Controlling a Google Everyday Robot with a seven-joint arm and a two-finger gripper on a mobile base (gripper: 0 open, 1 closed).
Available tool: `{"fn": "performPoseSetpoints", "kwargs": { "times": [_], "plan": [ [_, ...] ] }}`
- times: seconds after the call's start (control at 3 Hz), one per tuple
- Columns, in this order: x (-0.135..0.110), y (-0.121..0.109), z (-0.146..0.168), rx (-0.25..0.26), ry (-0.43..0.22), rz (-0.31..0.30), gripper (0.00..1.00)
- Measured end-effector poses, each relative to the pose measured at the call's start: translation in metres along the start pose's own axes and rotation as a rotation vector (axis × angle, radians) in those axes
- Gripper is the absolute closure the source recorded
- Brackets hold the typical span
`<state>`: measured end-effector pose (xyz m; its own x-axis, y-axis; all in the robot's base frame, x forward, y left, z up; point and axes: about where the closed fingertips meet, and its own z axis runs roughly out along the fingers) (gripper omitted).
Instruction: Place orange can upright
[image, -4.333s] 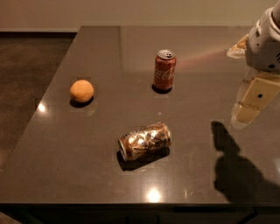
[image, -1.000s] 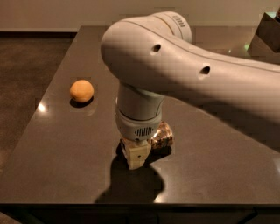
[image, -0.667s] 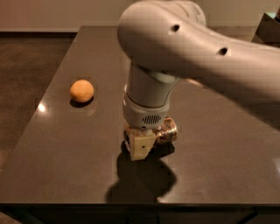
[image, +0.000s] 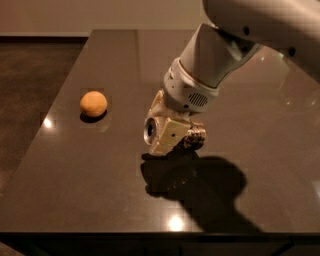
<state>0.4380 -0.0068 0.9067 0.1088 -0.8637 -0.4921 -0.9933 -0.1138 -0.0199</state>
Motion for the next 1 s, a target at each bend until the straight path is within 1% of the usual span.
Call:
{"fn": "performPoseSetpoints", "kwargs": {
  "times": [0.33, 0.67, 1.0],
  "plan": [
    [-0.001, -0.007, -0.012, 0.005, -0.199, 0.079, 1.00],
    [-0.001, -0.012, -0.024, 0.044, -0.400, 0.159, 1.00],
    [0.002, -0.017, -0.039, 0.118, -0.598, 0.237, 1.00]
  ]
}}
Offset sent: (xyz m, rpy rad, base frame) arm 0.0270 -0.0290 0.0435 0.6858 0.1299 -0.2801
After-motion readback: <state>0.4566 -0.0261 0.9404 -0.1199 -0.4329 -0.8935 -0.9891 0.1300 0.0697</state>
